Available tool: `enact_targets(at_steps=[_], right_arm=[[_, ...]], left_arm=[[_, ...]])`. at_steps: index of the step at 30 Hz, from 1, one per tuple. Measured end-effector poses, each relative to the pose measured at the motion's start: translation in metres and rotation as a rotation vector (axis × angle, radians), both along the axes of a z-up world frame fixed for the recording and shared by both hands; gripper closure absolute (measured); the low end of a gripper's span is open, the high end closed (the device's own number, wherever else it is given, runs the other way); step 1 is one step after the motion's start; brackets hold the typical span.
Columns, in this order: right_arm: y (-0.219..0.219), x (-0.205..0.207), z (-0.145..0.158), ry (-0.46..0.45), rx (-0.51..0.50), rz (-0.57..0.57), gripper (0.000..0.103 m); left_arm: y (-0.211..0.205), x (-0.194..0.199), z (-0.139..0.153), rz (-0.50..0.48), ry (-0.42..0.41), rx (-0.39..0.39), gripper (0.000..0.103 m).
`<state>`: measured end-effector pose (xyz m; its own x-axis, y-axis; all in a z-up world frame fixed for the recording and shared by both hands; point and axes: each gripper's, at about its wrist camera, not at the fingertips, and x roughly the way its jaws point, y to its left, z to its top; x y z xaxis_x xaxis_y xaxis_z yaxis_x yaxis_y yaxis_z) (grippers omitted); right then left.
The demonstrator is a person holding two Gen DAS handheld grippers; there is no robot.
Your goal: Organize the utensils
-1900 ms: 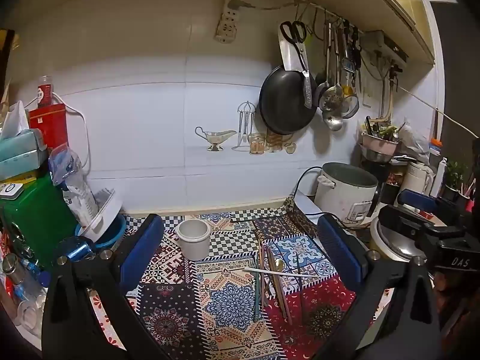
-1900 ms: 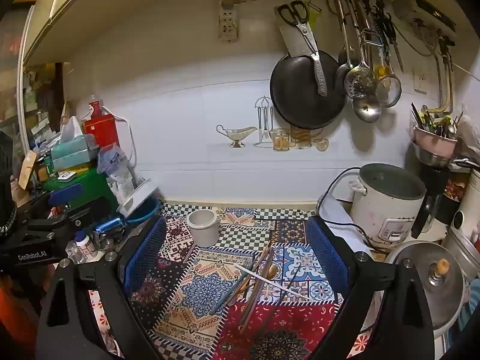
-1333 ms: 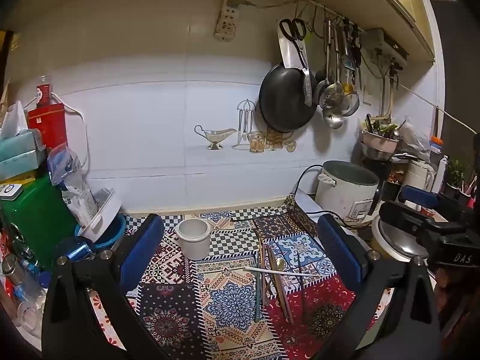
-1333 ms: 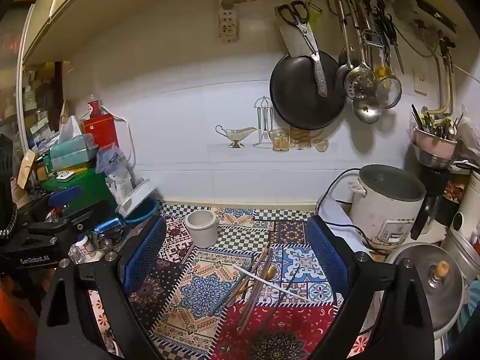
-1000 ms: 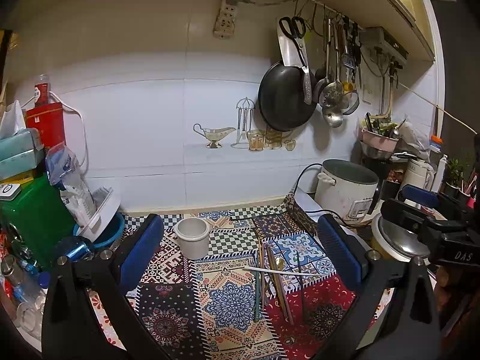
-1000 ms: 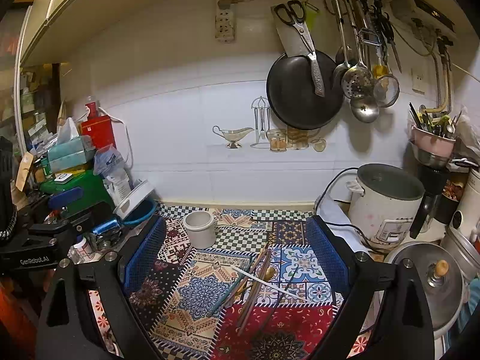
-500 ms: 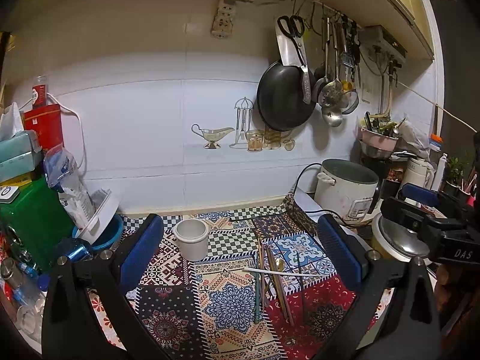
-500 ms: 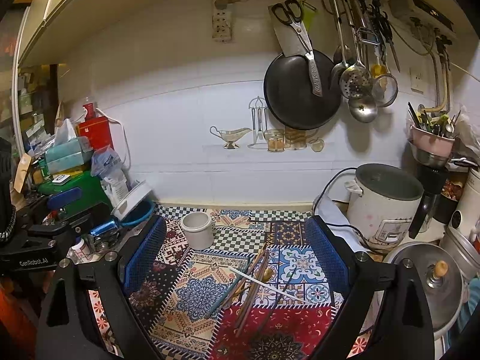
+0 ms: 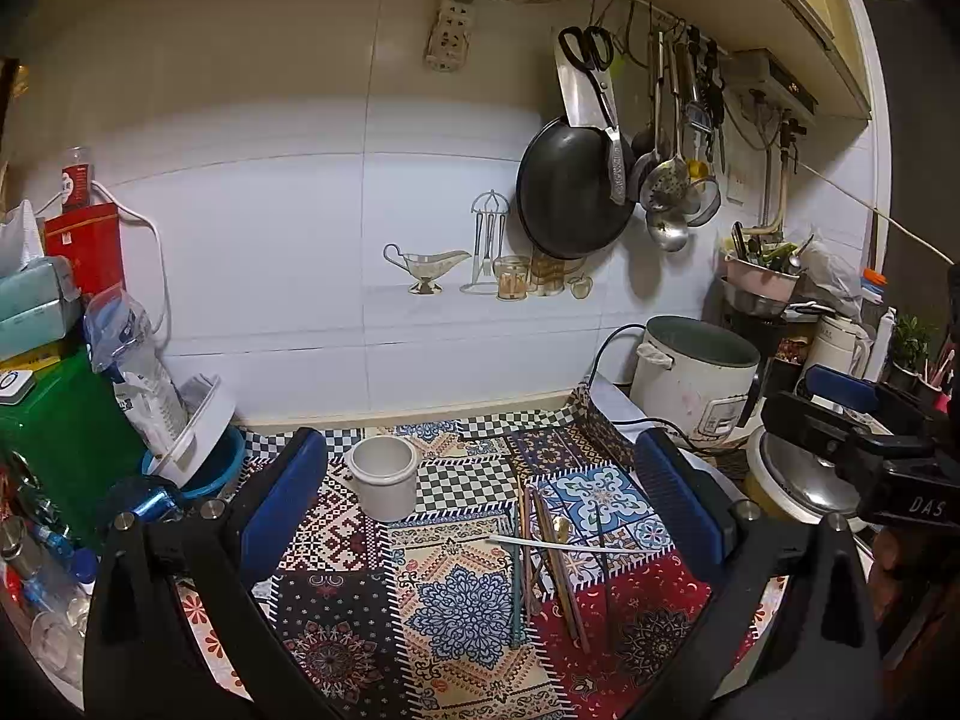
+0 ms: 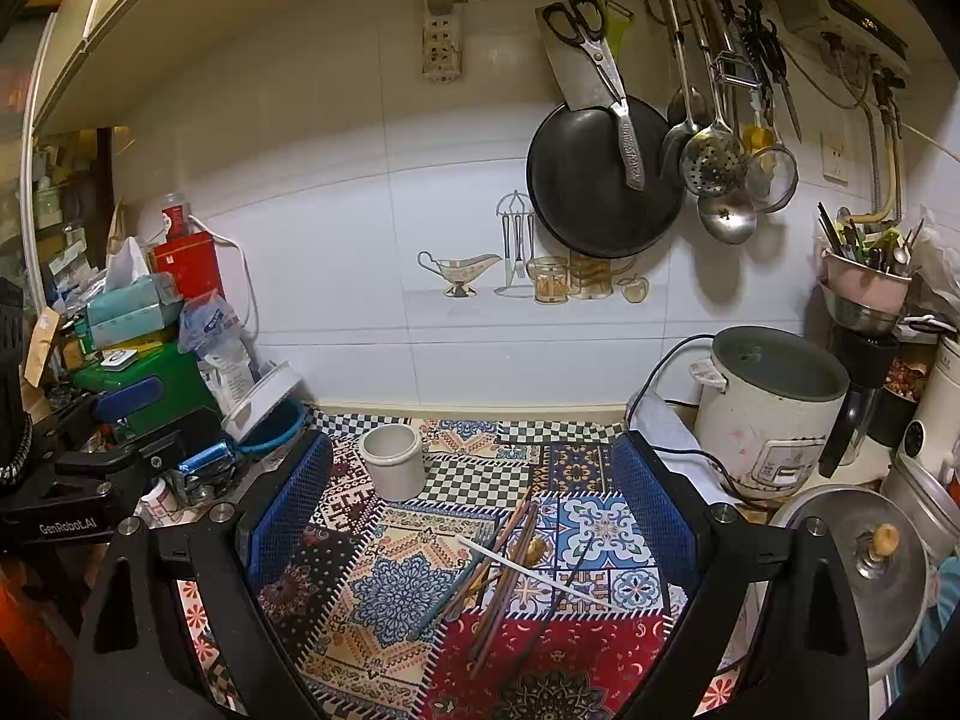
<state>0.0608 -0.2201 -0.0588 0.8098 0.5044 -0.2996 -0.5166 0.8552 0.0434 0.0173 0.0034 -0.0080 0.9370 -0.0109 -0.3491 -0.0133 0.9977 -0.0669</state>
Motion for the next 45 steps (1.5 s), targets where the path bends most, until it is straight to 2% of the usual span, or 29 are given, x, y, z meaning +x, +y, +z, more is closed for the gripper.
enact_targets(at_steps=[23, 32, 37, 45], right_arm=[[0.004, 0.006, -0.002, 0.007, -0.003, 0.003, 0.01], [0.01, 0.026, -0.015, 0.052, -0.03, -0.036, 0.01], [0.01, 0.048, -0.036, 0.125, -0.068, -0.071, 0.01], [0.006, 0.09, -0.091, 0.294, -0.165, -0.111, 0.01]], left_arm=[[0.01, 0.01, -0.006, 0.008, 0.011, -0.004, 0.0], [0.009, 0.023, -0.018, 0.034, 0.04, 0.018, 0.0], [0.009, 0.039, -0.034, 0.053, 0.082, 0.027, 0.0], [0.014, 0.078, -0.078, 0.028, 0.219, -0.057, 0.0]])
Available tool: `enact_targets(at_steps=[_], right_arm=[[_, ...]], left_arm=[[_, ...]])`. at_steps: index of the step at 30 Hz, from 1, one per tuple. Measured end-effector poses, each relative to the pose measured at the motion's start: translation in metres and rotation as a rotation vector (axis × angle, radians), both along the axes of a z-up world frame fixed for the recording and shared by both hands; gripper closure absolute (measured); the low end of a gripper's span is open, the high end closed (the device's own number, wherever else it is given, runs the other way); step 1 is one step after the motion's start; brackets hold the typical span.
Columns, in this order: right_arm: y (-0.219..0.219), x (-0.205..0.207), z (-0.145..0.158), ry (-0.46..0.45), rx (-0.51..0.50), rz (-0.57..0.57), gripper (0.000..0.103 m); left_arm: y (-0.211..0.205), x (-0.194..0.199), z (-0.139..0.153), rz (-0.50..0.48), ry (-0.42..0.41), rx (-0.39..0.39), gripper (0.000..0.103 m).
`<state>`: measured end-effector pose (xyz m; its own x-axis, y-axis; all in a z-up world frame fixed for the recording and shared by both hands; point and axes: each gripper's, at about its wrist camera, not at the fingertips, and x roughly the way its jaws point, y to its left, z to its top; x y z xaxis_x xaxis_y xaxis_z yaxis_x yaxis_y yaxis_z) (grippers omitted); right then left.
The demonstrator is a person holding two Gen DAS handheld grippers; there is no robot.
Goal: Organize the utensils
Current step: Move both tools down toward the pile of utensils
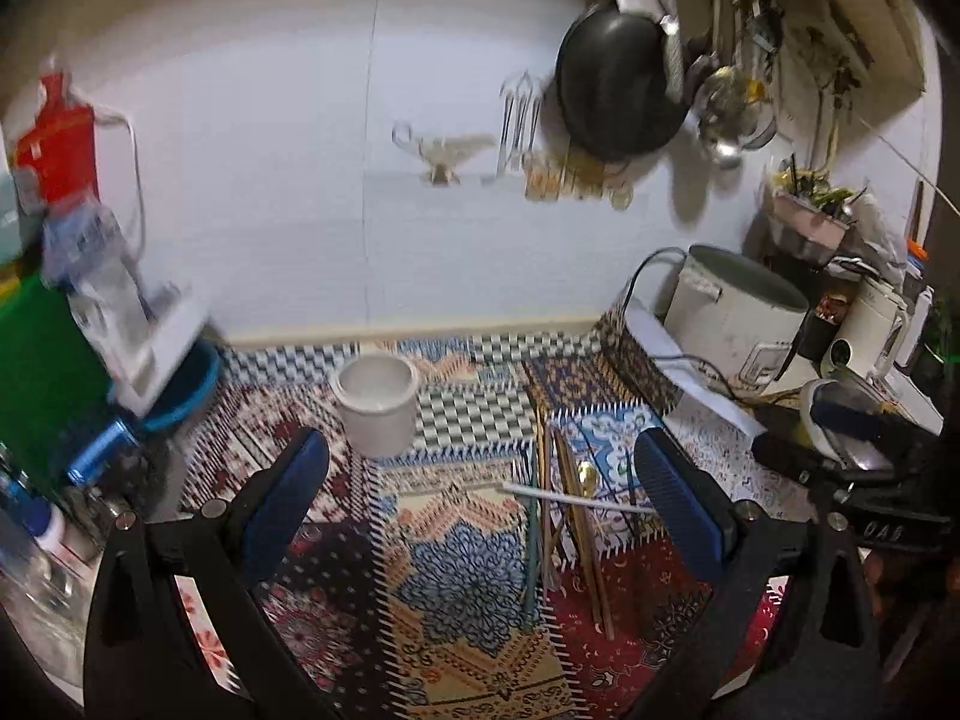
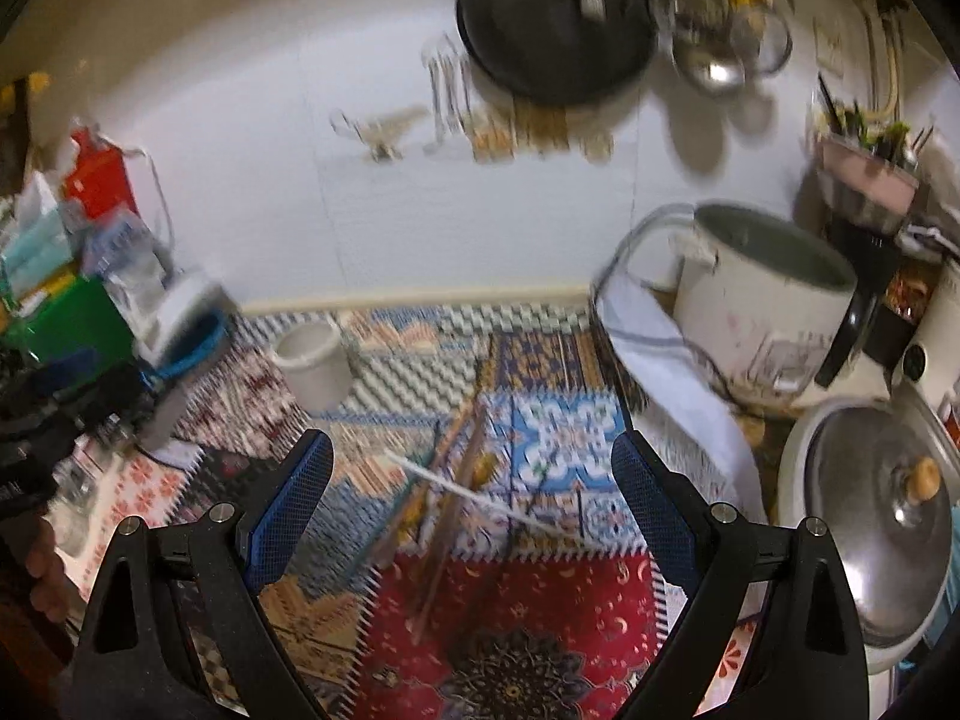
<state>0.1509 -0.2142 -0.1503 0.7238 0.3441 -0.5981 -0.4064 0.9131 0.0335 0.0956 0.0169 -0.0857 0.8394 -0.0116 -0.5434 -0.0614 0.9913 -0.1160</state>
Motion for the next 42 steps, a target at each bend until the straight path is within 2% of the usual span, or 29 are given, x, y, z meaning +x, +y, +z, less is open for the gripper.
enact_targets(at_steps=[5, 12, 14, 17, 20, 25, 30, 36, 41, 42], right_arm=[[-0.001, 0.022, -0.039, 0.118, -0.058, -0.009, 0.01], [-0.001, 0.057, -0.087, 0.249, -0.131, -0.003, 0.011], [0.002, 0.066, -0.093, 0.273, -0.129, 0.012, 0.014], [0.01, 0.083, -0.104, 0.322, -0.119, 0.053, 0.024], [0.022, 0.101, -0.116, 0.372, -0.123, 0.099, 0.038], [0.04, 0.124, -0.132, 0.456, -0.134, 0.164, 0.057], [0.05, 0.138, -0.141, 0.51, -0.164, 0.222, 0.065], [0.058, 0.146, -0.148, 0.552, -0.191, 0.281, 0.073], [0.062, 0.154, -0.151, 0.589, -0.157, 0.308, 0.081], [0.062, 0.154, -0.151, 0.594, -0.148, 0.317, 0.086]], left_arm=[[0.002, 0.031, -0.04, 0.001, 0.113, -0.04, 0.0], [-0.005, 0.077, -0.104, 0.032, 0.287, 0.028, 0.0], [-0.007, 0.087, -0.118, 0.019, 0.319, 0.034, 0.001], [-0.014, 0.101, -0.131, -0.006, 0.363, 0.049, 0.008], [-0.018, 0.115, -0.143, -0.025, 0.406, 0.062, 0.014], [-0.02, 0.13, -0.153, -0.045, 0.445, 0.038, 0.022], [-0.024, 0.142, -0.164, -0.08, 0.487, 0.037, 0.031], [-0.028, 0.154, -0.178, -0.097, 0.535, 0.014, 0.033], [-0.031, 0.159, -0.187, -0.112, 0.571, -0.003, 0.037], [-0.032, 0.16, -0.188, -0.115, 0.576, -0.002, 0.039]])
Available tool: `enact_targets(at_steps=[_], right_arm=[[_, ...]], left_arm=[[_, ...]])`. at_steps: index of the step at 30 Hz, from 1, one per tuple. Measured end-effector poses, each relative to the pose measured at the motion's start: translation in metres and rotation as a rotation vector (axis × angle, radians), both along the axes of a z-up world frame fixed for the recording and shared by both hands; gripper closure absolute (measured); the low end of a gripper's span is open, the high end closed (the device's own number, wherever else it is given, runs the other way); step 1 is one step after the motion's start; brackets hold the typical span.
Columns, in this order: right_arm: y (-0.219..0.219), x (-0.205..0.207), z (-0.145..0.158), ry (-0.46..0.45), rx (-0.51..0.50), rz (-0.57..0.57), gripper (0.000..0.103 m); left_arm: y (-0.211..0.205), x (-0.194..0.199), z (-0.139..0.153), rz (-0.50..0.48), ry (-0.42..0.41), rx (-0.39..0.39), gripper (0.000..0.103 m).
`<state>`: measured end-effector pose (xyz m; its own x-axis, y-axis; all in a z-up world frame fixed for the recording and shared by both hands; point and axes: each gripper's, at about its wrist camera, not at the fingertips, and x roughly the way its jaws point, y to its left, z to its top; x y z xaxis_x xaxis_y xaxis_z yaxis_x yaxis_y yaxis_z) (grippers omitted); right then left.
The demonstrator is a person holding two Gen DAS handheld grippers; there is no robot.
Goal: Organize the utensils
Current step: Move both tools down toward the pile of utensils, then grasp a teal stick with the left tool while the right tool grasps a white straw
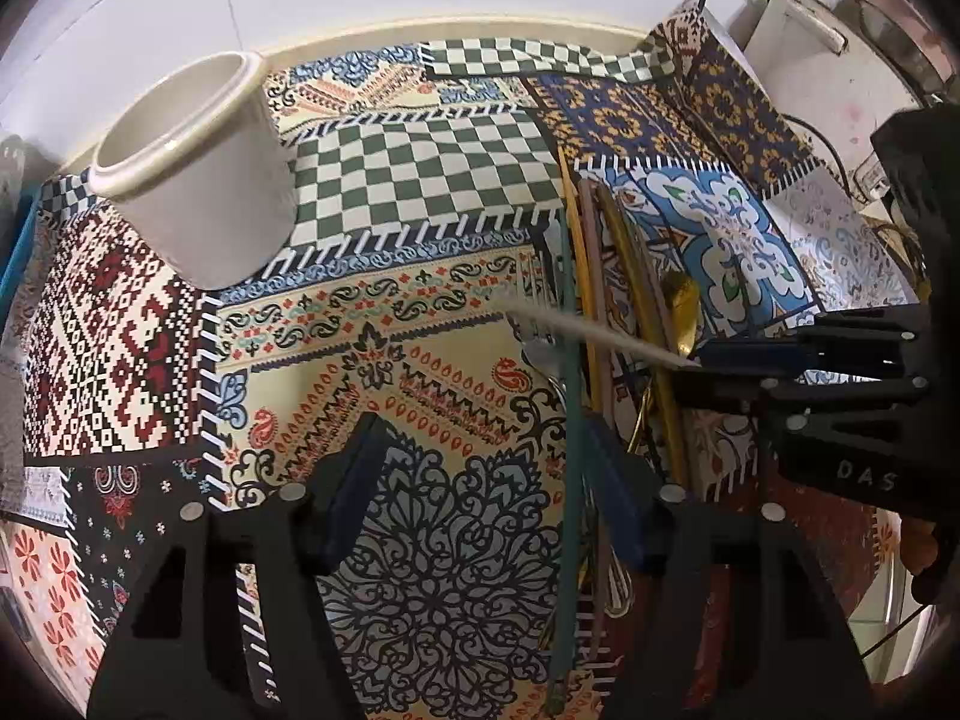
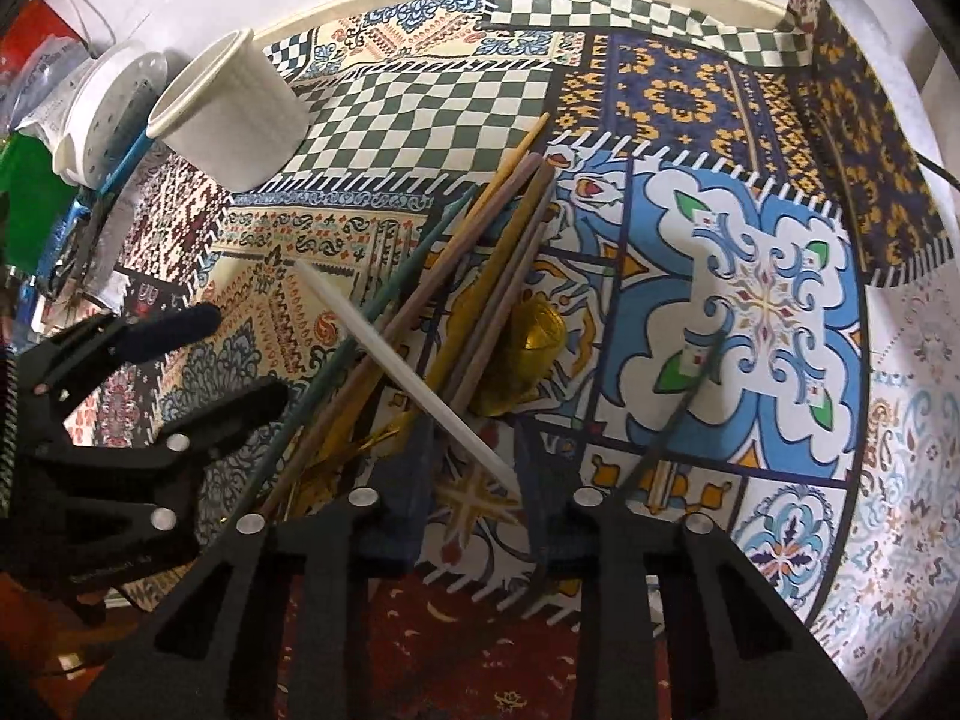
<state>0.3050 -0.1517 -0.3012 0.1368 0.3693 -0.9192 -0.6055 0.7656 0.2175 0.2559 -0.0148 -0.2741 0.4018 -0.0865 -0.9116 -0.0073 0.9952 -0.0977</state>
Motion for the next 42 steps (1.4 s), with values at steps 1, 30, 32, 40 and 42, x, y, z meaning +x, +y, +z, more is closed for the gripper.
enact_targets(at_steps=[1, 30, 32, 40, 42], right_arm=[[0.002, 0.0, 0.001, 0.004, 0.007, 0.006, 0.093], [-0.068, -0.004, 0.02, -0.035, 0.111, -0.228, 0.097], [-0.07, -0.004, 0.023, -0.038, 0.118, -0.234, 0.097], [-0.072, -0.007, 0.03, -0.058, 0.13, -0.243, 0.097], [-0.072, -0.008, 0.032, -0.064, 0.131, -0.246, 0.097]], left_arm=[[-0.001, 0.001, -0.001, -0.004, 0.006, 0.0, 0.041], [-0.03, 0.066, -0.014, -0.115, 0.159, -0.037, 0.083], [-0.031, 0.069, -0.014, -0.121, 0.167, -0.036, 0.083], [-0.036, 0.074, -0.017, -0.165, 0.164, -0.011, 0.099], [-0.033, 0.073, -0.016, -0.159, 0.164, -0.03, 0.099]])
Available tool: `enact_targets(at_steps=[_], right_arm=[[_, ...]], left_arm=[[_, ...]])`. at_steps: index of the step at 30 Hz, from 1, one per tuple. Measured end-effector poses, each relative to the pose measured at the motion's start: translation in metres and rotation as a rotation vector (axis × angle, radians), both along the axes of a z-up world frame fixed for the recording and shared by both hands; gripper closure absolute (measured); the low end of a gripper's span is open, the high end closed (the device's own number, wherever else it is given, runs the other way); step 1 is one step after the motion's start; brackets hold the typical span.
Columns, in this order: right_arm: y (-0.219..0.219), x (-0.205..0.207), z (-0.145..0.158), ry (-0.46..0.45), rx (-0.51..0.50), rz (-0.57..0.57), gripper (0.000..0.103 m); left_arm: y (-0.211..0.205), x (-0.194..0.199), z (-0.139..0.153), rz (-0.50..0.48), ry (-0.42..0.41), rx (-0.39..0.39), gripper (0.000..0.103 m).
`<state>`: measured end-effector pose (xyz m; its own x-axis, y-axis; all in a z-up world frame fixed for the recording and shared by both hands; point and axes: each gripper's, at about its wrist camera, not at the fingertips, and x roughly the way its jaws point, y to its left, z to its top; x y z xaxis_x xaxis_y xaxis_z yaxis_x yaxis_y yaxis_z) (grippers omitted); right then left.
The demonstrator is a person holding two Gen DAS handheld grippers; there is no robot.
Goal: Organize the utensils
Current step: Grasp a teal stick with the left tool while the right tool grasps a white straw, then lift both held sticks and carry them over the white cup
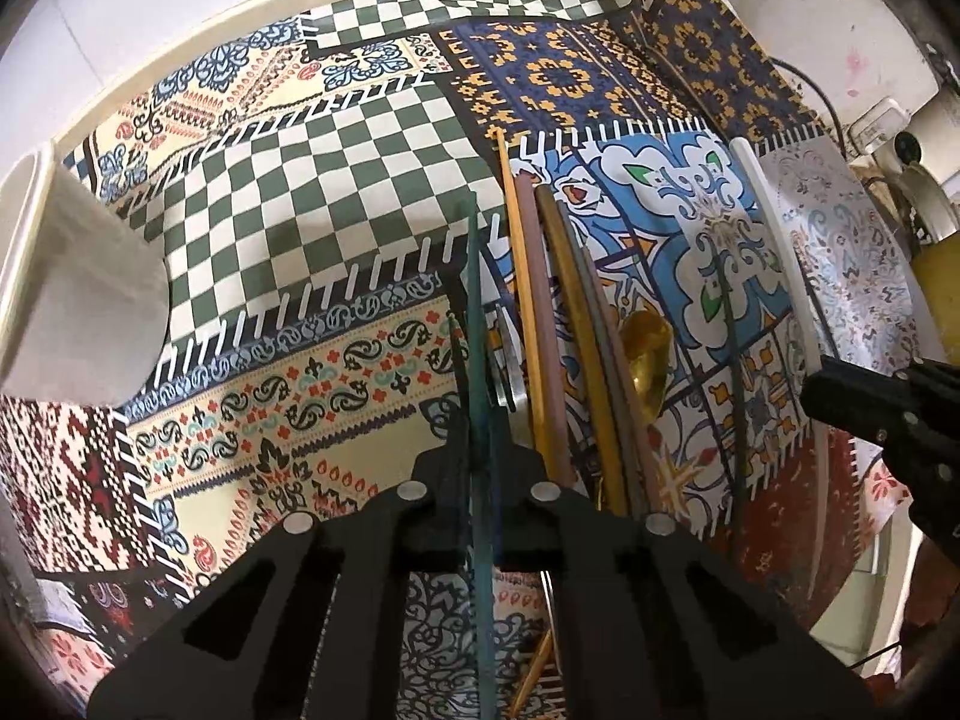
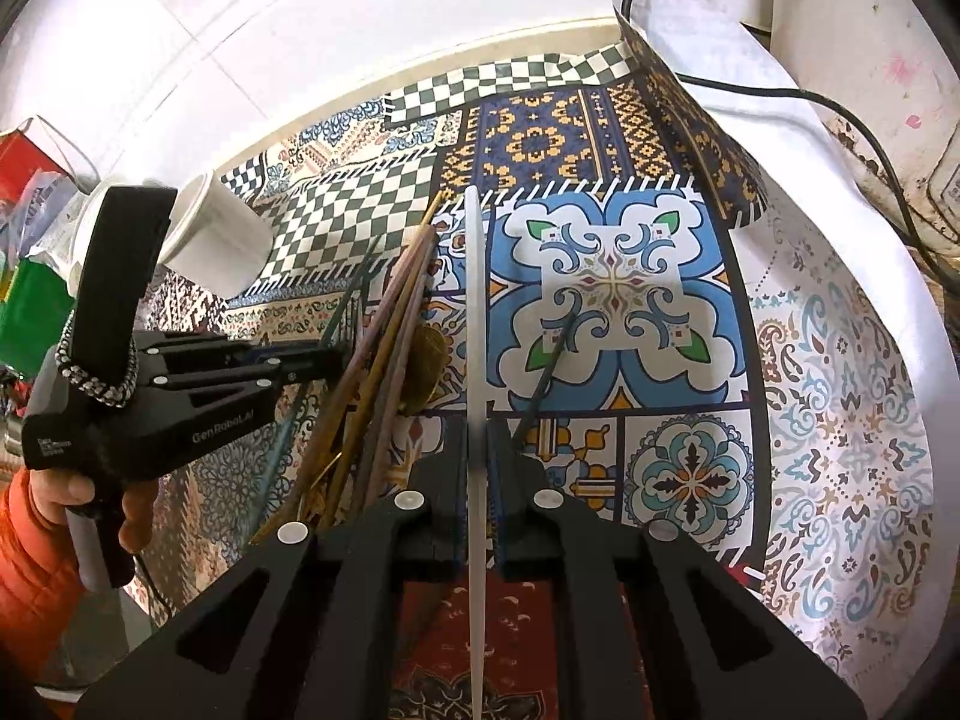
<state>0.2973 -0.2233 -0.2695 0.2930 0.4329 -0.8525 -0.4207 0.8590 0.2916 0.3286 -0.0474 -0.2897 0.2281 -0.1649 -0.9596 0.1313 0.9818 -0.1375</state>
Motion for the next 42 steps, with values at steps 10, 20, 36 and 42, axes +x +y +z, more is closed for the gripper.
enact_targets(at_steps=[10, 20, 36, 42], right_arm=[[0.005, -0.005, 0.014, -0.046, 0.009, -0.014, 0.097], [0.012, -0.014, 0.038, -0.158, 0.061, 0.029, 0.097], [0.082, -0.013, 0.104, -0.331, 0.132, 0.117, 0.097], [0.123, -0.006, 0.125, -0.378, 0.16, 0.176, 0.097]], left_arm=[[0.025, -0.035, 0.033, 0.053, -0.093, -0.057, 0.099], [0.05, -0.076, 0.081, 0.137, -0.224, -0.119, 0.099], [0.11, -0.105, 0.155, 0.278, -0.452, -0.079, 0.099], [0.135, -0.107, 0.177, 0.329, -0.515, -0.062, 0.099]])
